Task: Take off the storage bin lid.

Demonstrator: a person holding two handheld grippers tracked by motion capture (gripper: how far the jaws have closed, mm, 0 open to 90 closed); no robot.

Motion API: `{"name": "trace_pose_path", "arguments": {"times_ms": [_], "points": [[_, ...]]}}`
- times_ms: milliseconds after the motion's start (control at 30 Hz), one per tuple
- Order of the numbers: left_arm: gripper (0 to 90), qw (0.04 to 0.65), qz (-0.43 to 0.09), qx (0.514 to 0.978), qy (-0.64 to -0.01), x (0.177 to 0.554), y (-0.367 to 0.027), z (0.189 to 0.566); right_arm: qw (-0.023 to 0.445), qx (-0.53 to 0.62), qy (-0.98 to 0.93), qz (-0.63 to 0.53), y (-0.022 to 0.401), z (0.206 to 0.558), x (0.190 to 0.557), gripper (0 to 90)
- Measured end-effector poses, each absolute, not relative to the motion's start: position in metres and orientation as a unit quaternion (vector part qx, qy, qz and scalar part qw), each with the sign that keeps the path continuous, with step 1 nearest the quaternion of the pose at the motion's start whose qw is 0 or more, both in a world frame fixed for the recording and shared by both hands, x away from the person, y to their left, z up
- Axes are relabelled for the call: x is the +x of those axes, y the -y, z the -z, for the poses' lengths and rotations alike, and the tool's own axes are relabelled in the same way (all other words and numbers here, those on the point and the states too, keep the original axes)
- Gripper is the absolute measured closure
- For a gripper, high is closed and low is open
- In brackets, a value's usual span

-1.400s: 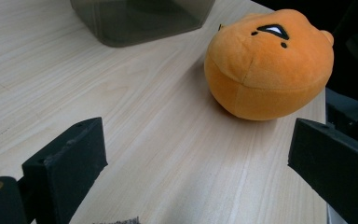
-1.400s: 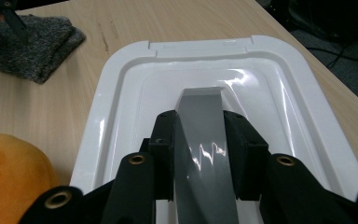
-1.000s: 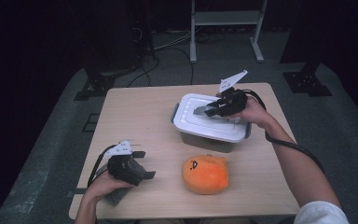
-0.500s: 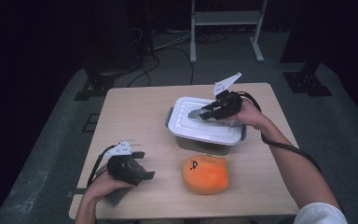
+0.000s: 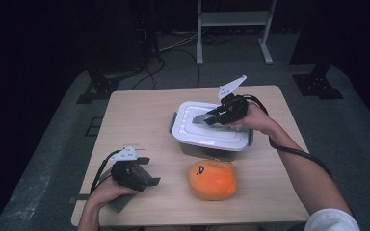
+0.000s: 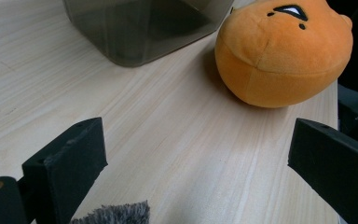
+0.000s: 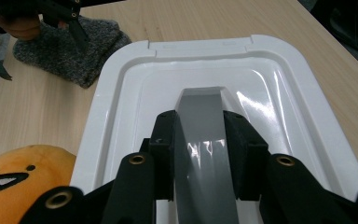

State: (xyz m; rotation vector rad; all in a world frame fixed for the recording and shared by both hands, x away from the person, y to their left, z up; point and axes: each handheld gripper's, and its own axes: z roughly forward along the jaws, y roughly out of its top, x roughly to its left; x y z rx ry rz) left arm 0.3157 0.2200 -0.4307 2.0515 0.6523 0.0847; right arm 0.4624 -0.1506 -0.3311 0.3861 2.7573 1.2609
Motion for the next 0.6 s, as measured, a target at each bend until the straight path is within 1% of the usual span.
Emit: {"name": "trace_pose_path", "arguments": {"times_ms": [333, 600], "points": [[3.3, 0.475, -0.035, 0.838, -0.265, 0.315, -0.221, 0.43, 0.045, 0.13, -0.897, -0.419, 0.152, 0.325, 0.461, 65.4], [3.3, 0.48, -0.038, 0.835, -0.265, 0.315, -0.224, 0.429, 0.06, 0.128, -0.893, -0.428, 0.157, 0.311, 0.456, 65.4]]}}
